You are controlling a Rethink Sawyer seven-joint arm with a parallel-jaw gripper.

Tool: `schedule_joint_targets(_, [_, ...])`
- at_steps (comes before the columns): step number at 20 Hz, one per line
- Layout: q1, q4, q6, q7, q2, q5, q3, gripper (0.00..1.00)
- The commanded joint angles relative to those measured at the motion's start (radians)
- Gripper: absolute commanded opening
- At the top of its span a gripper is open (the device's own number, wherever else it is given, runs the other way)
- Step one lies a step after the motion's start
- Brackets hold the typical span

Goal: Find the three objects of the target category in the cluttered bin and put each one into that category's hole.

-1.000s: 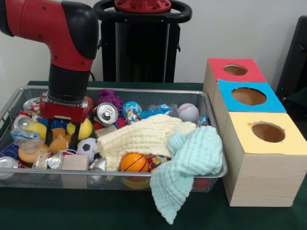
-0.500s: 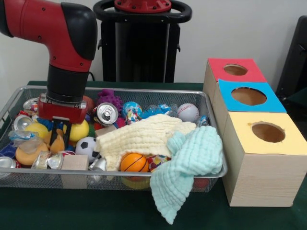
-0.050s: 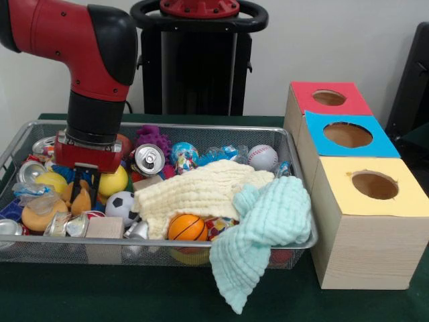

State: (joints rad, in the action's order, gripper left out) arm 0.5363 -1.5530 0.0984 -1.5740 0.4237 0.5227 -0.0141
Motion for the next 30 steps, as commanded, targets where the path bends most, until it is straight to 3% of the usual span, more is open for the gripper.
schedule_joint_targets(1, [-0.016,-0.098,0.088,-0.106,0.013,-0.013,0.029,0.0])
schedule_joint_targets(4, [-0.027,-0.136,0.131,-0.113,0.075,-0.039,0.035,0.0])
schedule_joint_targets(16, [-0.064,-0.198,0.187,-0.157,0.185,-0.143,0.061,0.0])
schedule_joint_targets(30, [-0.172,-0.319,0.23,-0.23,0.293,-0.294,0.014,0.0])
